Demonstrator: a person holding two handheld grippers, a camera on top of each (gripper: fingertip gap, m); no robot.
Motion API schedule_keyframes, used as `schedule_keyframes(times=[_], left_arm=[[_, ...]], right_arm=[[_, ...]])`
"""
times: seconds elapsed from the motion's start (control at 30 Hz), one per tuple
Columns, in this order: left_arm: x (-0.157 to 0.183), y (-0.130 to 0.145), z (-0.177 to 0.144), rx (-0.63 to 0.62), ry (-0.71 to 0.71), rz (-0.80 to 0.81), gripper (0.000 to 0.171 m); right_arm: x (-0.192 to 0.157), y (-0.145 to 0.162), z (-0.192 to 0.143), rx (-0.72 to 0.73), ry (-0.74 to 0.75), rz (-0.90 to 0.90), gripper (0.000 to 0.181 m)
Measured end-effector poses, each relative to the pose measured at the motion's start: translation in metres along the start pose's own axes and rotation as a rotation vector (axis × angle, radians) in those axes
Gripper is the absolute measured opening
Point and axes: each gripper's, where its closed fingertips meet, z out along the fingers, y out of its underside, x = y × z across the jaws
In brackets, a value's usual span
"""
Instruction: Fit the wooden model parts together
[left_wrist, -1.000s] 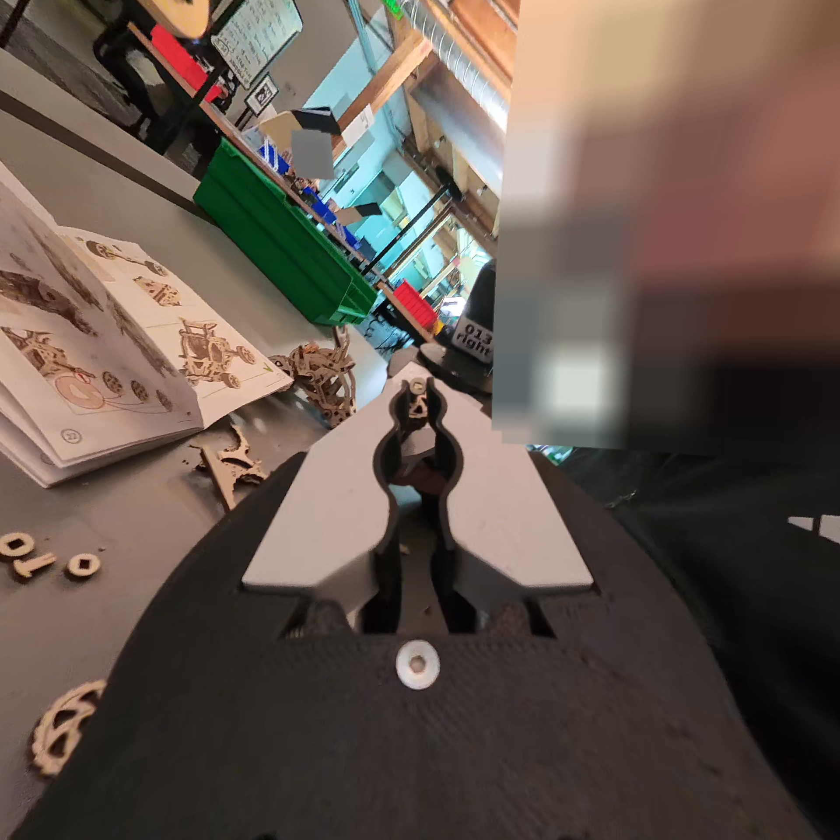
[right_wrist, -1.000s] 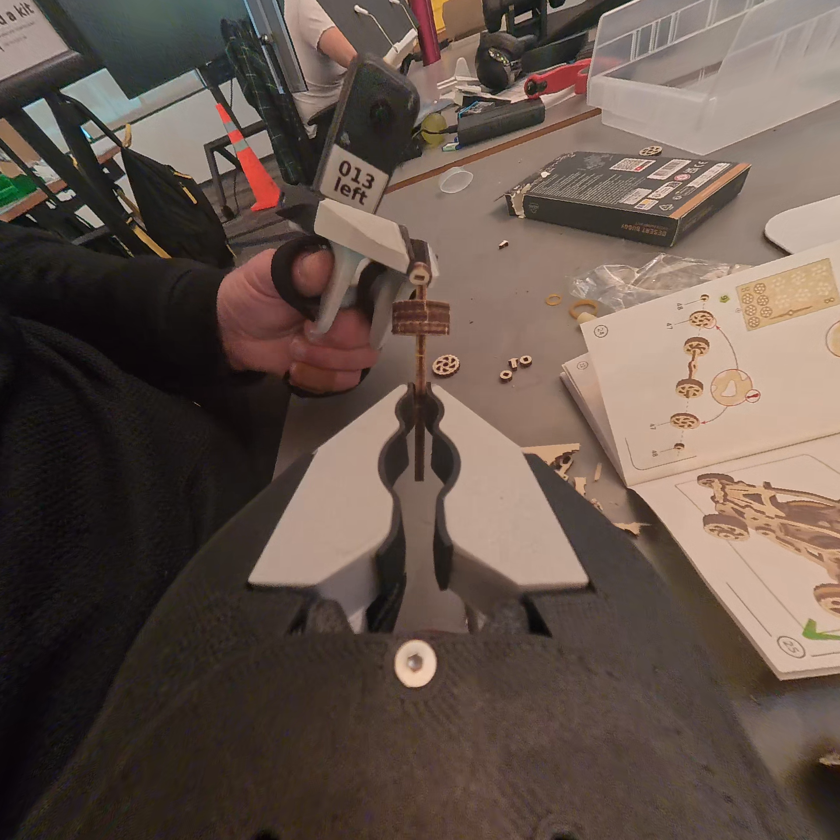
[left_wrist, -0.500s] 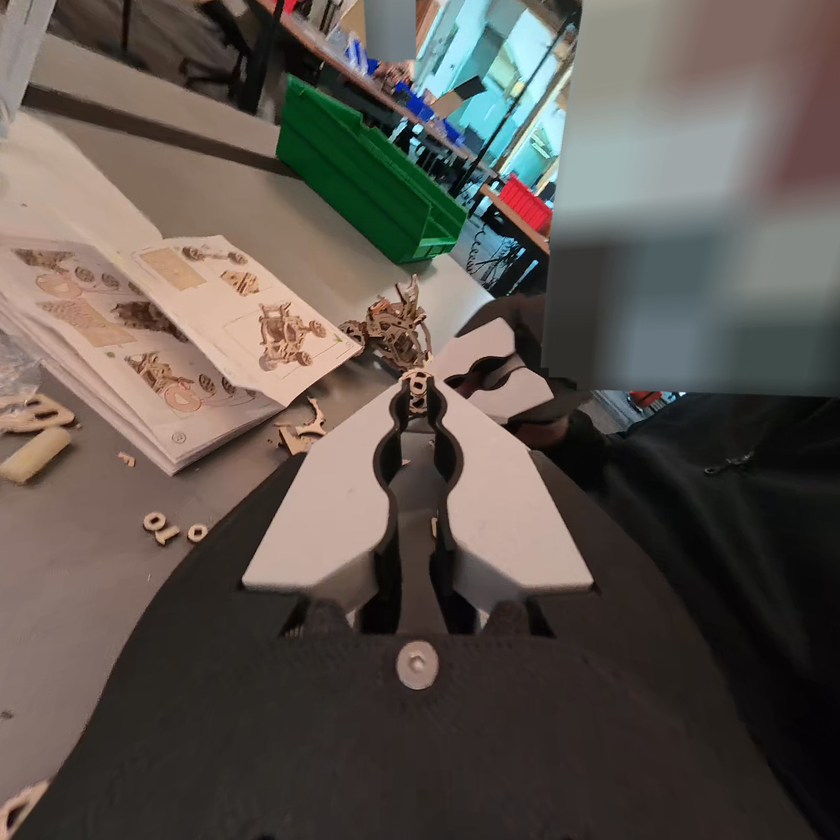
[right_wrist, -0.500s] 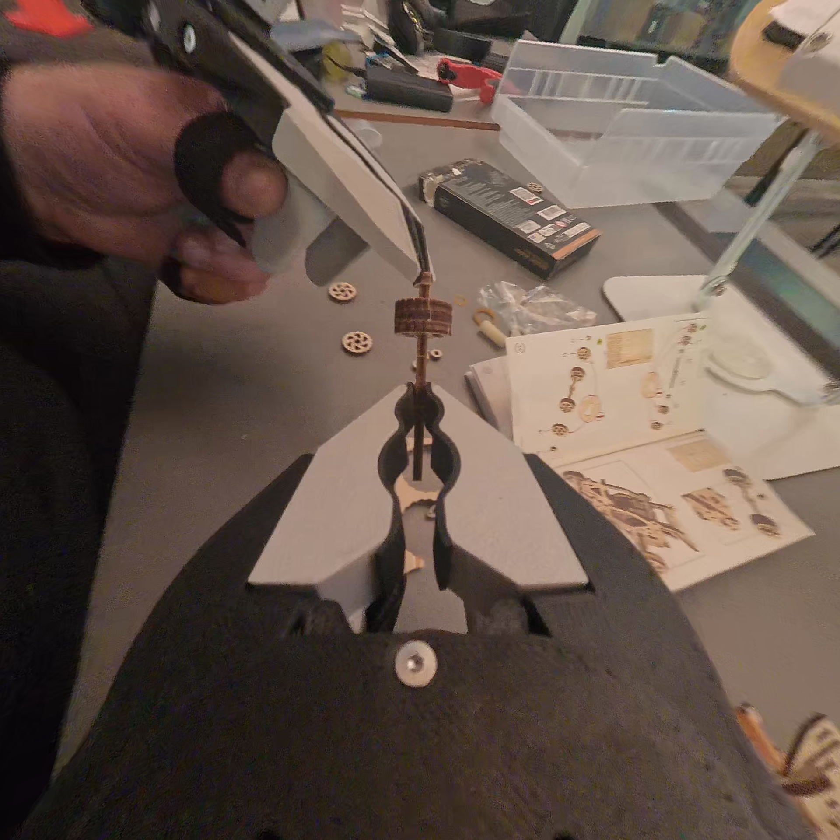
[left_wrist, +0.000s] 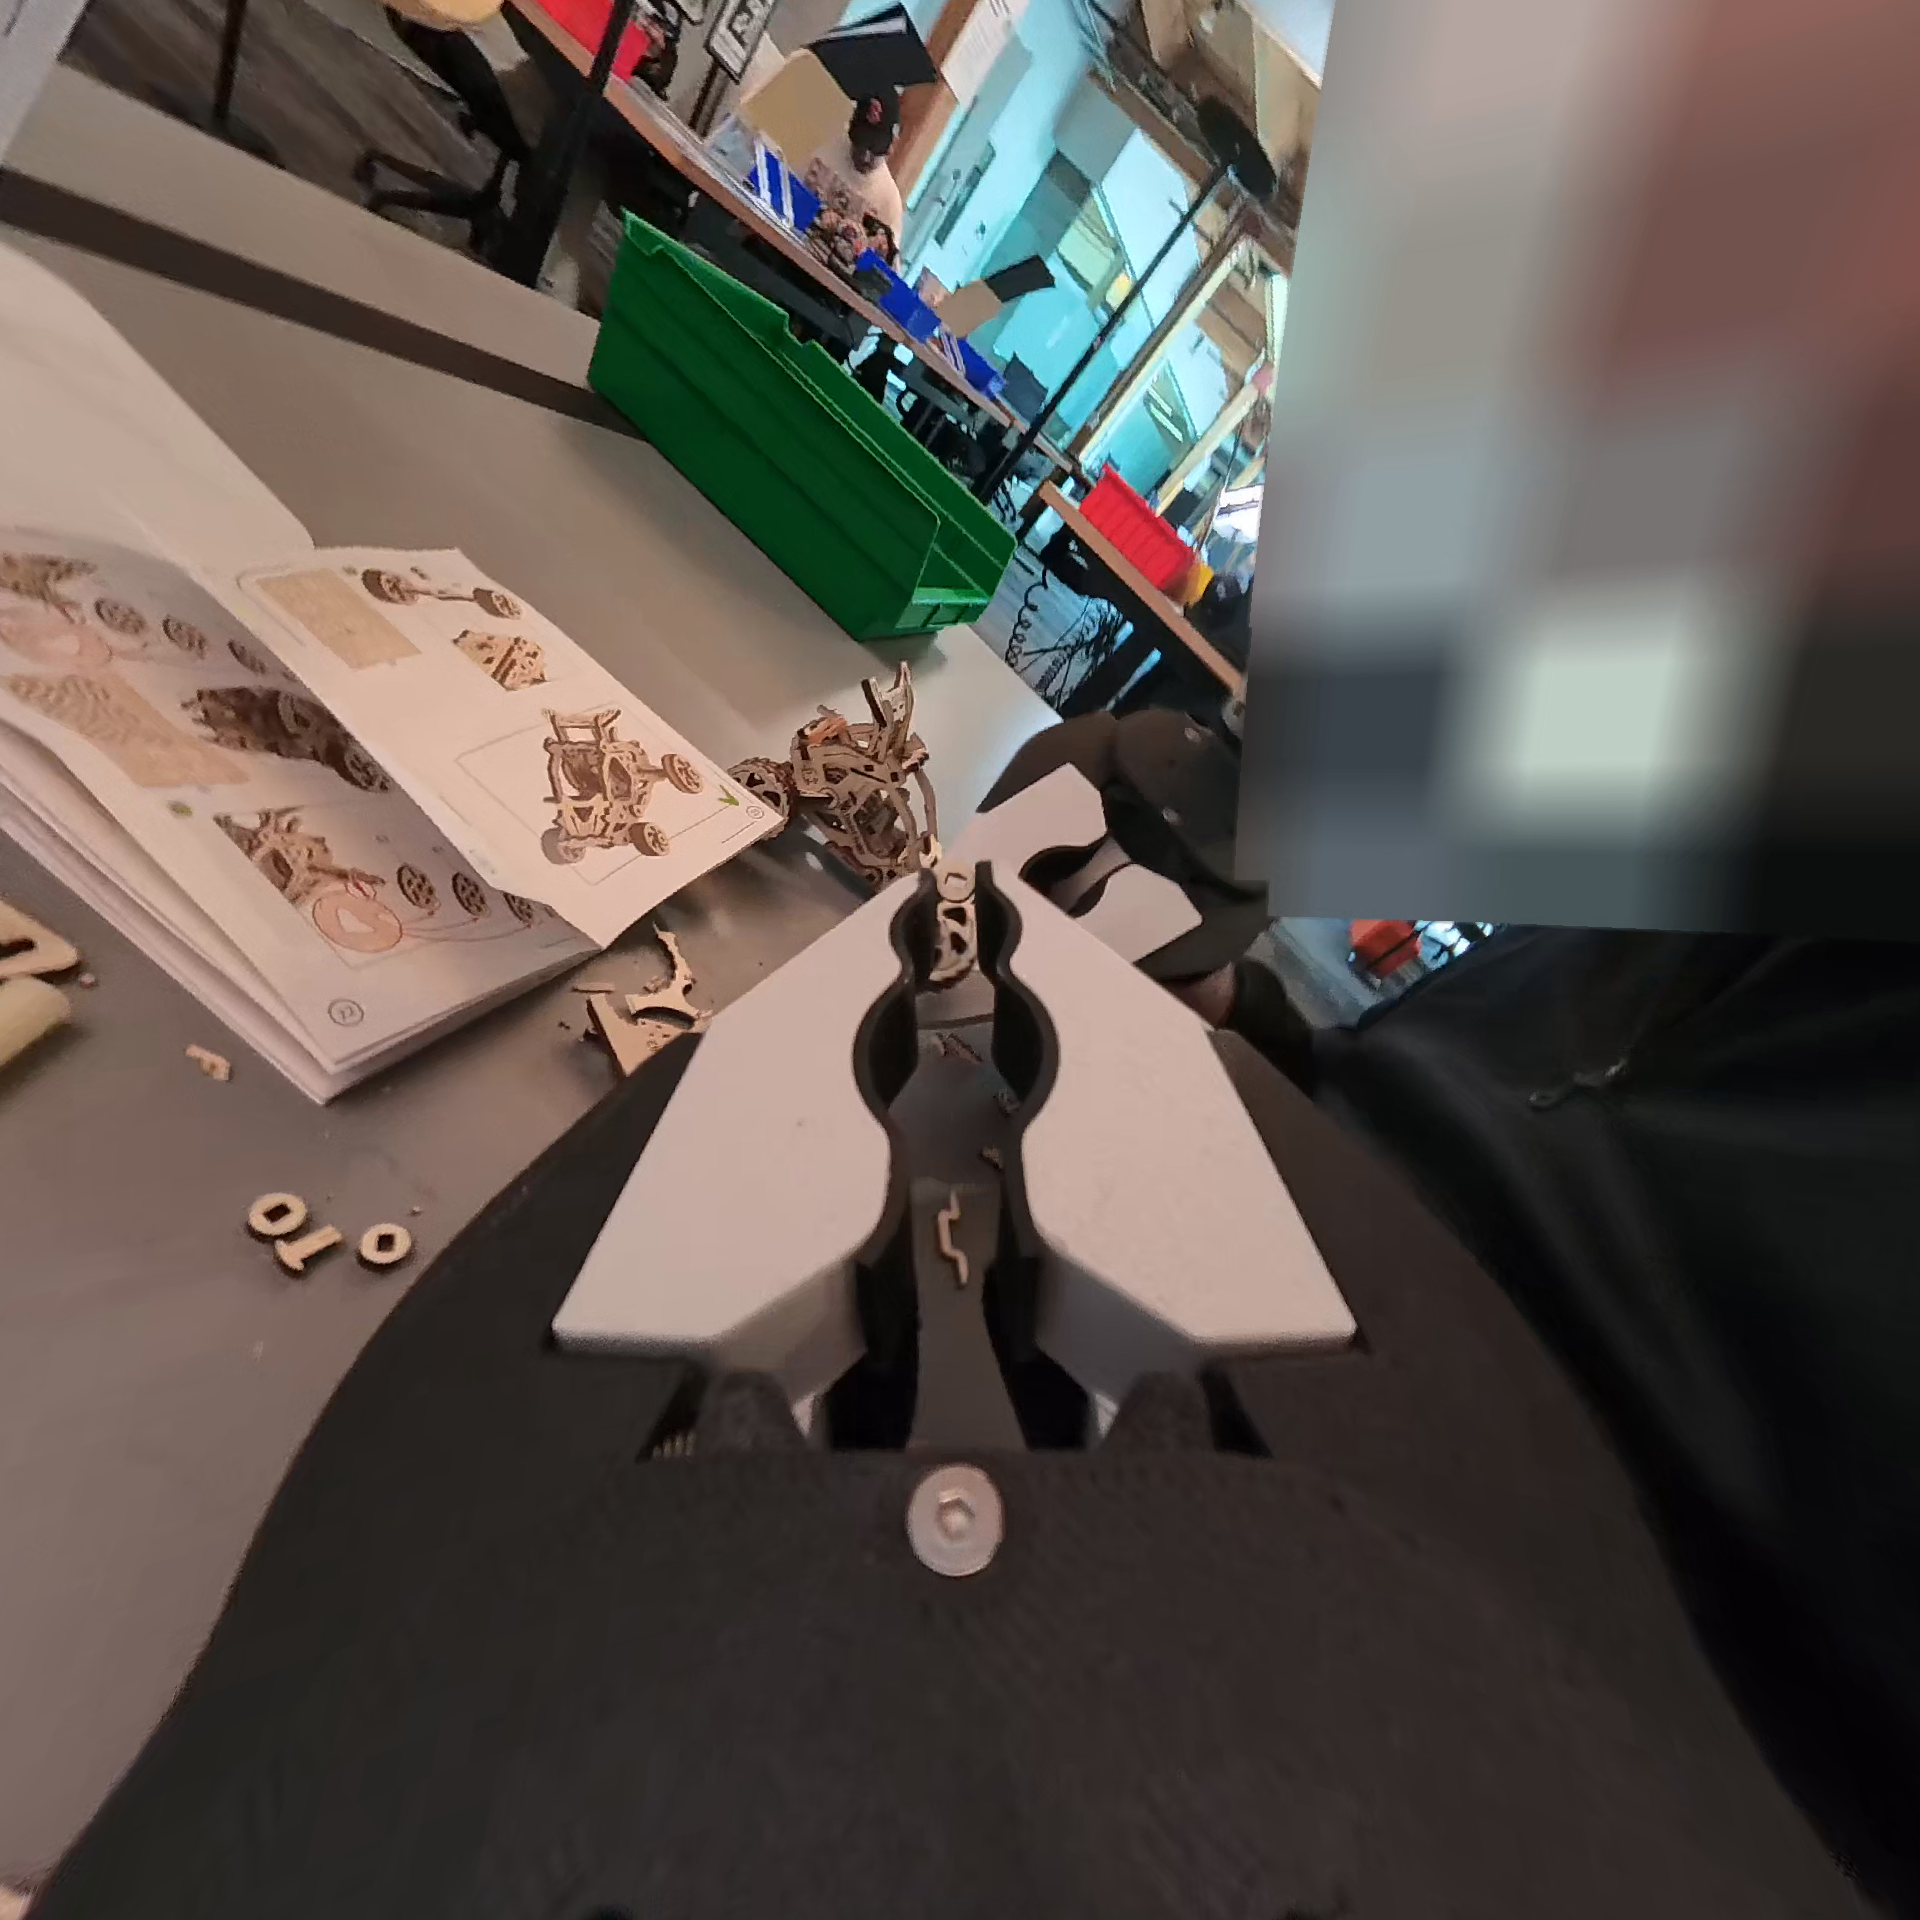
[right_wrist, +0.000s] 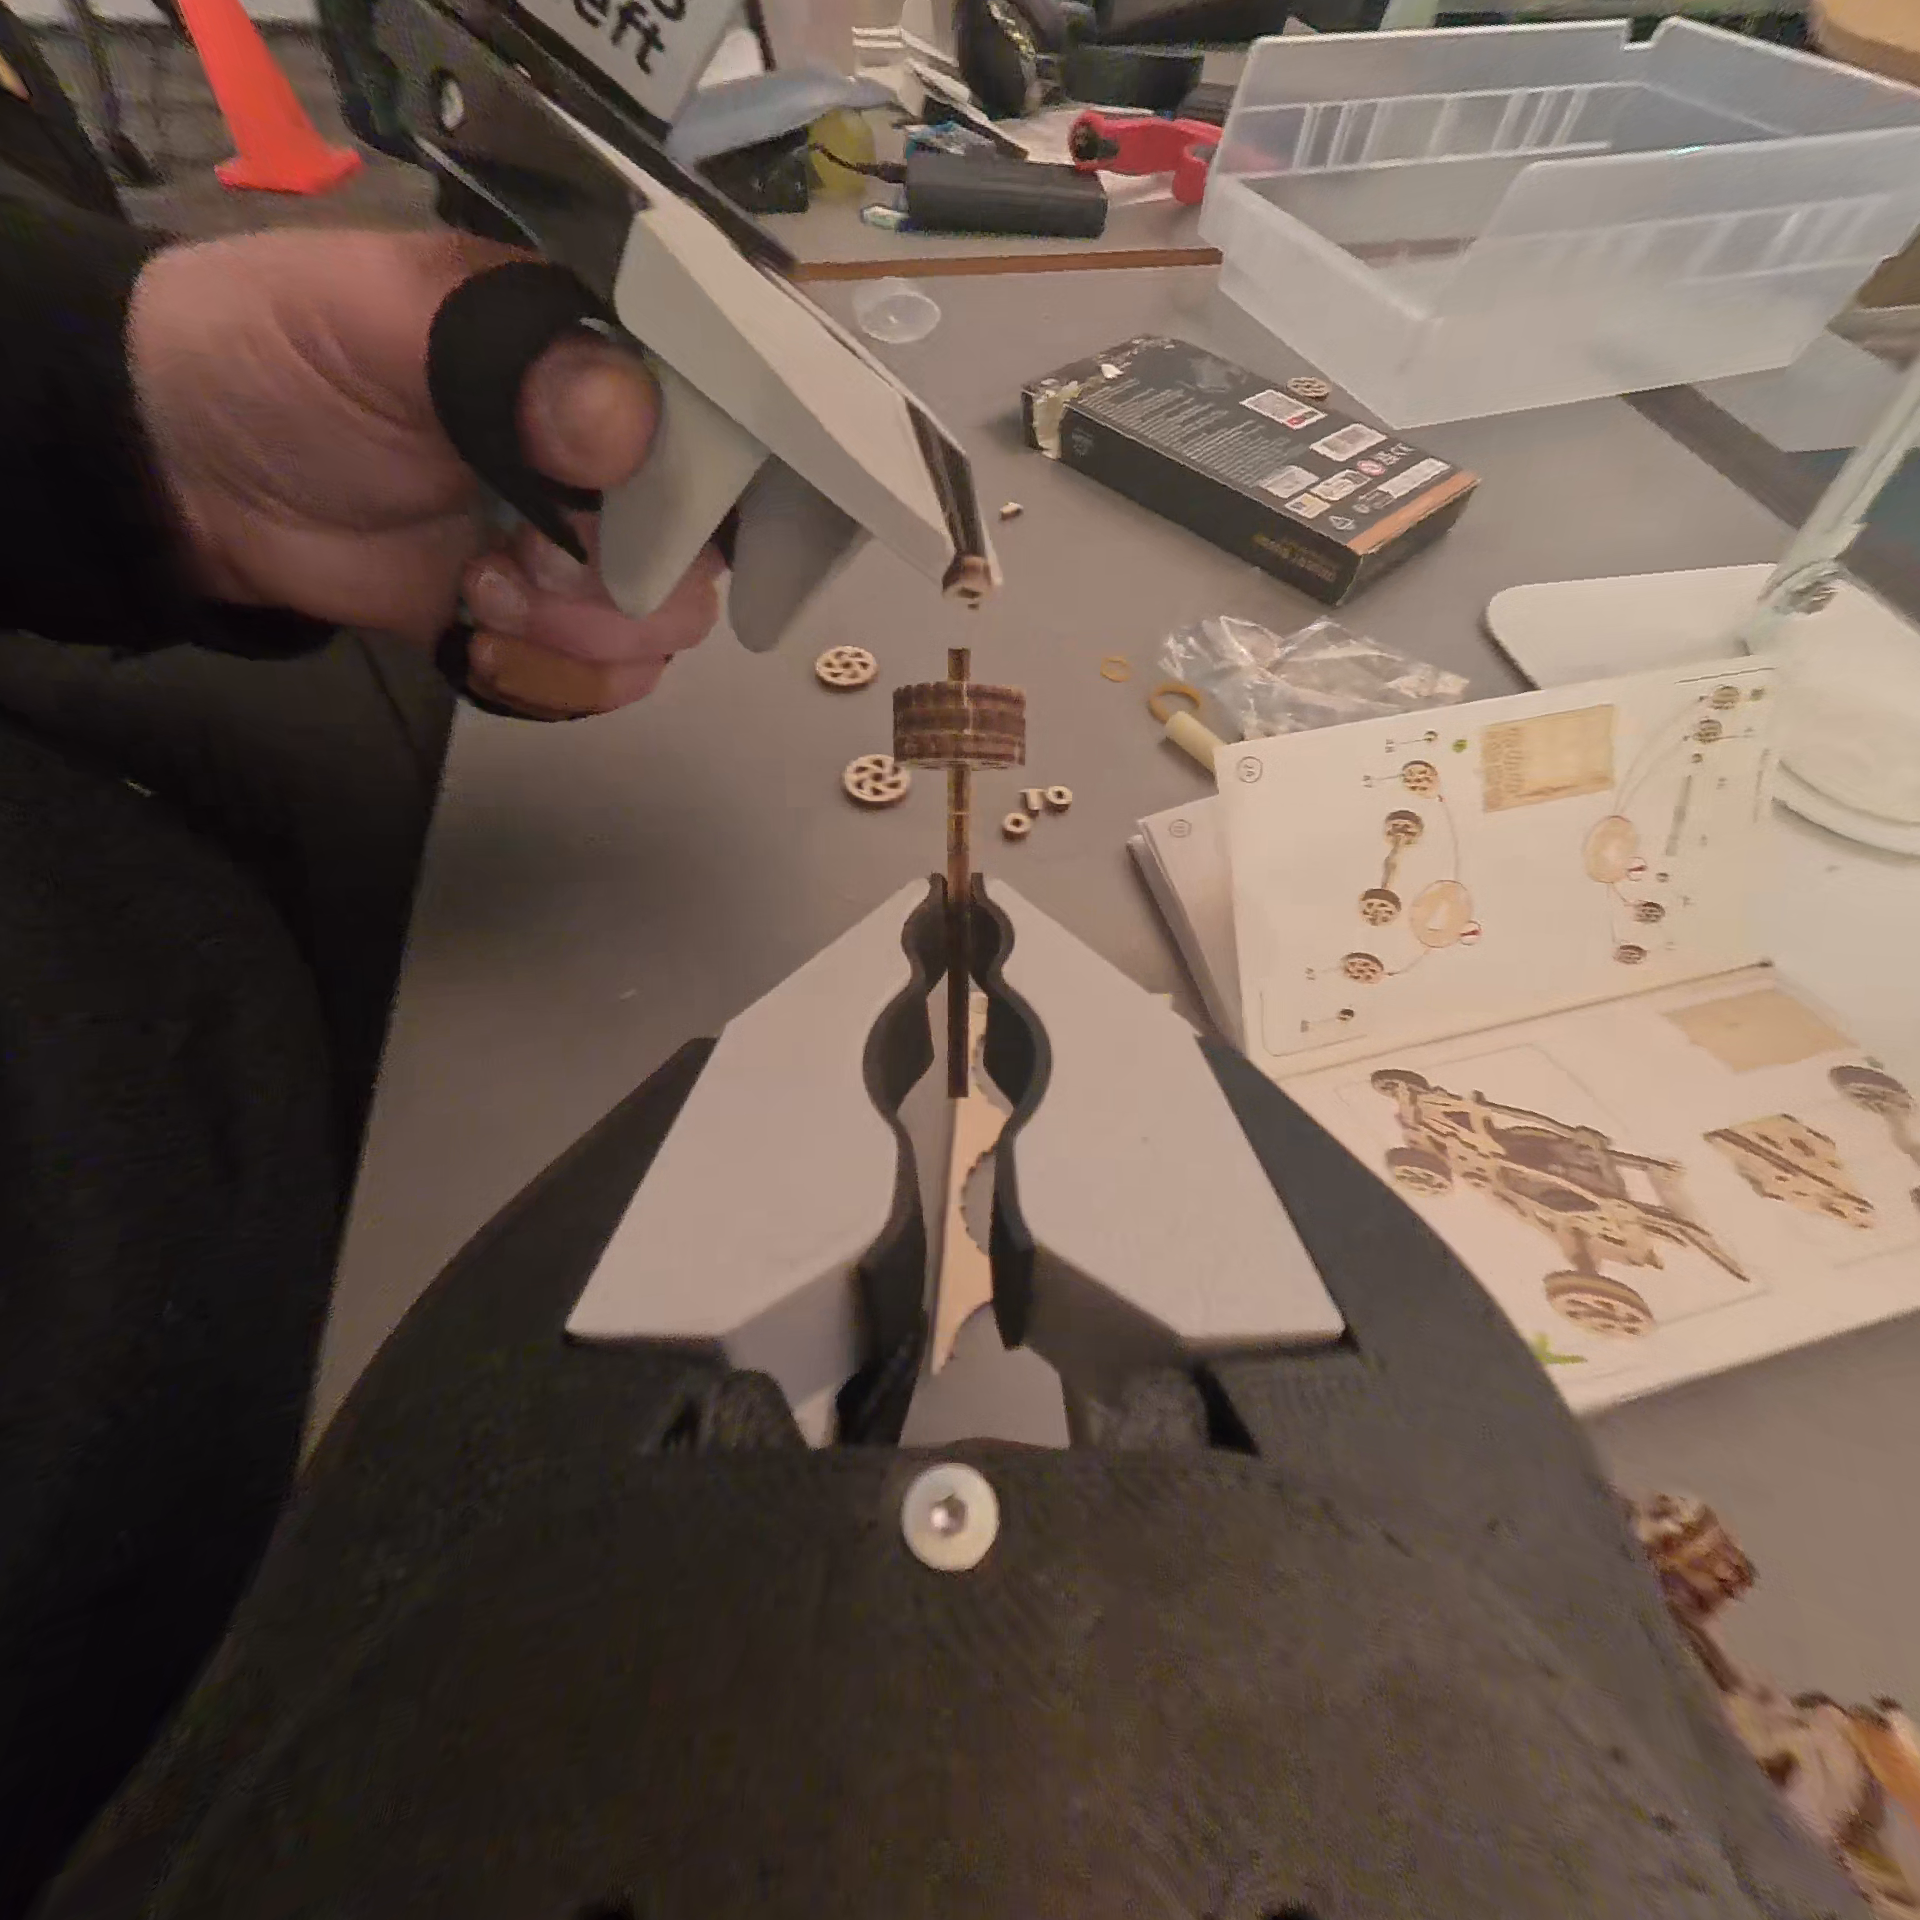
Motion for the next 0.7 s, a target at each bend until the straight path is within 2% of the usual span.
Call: schedule_keyframes(times=[0.27, 0.43, 0.7], left_arm=[[0.007, 0.002, 0.000, -0.056, 0.056, 0.046, 0.004], [0.007, 0.006, 0.000, -0.108, 0.055, 0.081, 0.004], [0.010, 0.008, -0.001, -0.188, 0.033, 0.236, 0.004]], right_arm=[[-0.018, -0.007, -0.004, 0.093, -0.284, 0.263, 0.000], [-0.020, -0.009, -0.006, 0.112, -0.339, 0.307, 0.000], [-0.025, -0.011, -0.009, 0.121, -0.375, 0.312, 0.000]])
